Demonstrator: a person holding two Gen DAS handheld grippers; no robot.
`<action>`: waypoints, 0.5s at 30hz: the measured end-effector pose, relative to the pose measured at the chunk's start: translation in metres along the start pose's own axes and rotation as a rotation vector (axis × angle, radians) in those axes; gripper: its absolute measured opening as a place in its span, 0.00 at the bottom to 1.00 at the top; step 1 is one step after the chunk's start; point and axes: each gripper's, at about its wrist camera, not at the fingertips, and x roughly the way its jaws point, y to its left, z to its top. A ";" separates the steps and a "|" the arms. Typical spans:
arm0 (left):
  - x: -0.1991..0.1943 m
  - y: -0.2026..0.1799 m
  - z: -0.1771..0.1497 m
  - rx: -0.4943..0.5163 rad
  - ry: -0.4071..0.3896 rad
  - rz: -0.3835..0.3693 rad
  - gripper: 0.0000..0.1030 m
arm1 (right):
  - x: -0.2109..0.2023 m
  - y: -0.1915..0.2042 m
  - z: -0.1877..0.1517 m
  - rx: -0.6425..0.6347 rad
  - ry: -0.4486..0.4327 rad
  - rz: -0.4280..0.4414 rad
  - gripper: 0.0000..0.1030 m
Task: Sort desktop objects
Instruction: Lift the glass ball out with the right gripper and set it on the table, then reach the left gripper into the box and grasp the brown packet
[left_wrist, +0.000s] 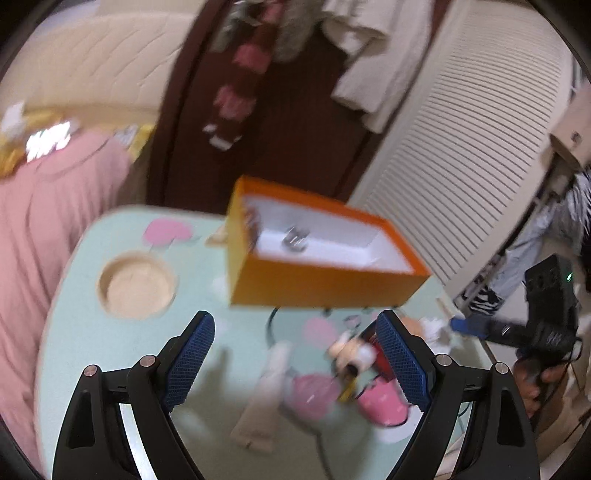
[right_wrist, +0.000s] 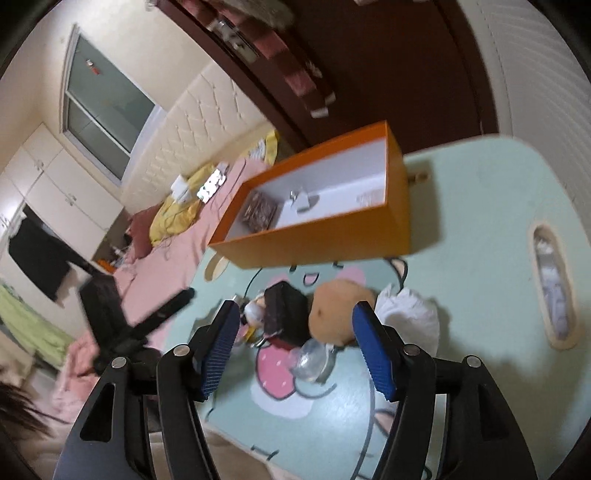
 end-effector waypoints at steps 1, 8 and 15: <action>0.001 -0.007 0.012 0.026 -0.004 -0.010 0.86 | 0.003 0.002 -0.003 -0.007 -0.005 -0.001 0.63; 0.062 -0.040 0.090 0.169 0.198 0.106 0.77 | 0.019 -0.007 -0.017 0.020 0.019 0.047 0.63; 0.147 -0.021 0.096 0.071 0.435 0.229 0.69 | 0.028 -0.025 -0.023 0.104 0.054 0.113 0.63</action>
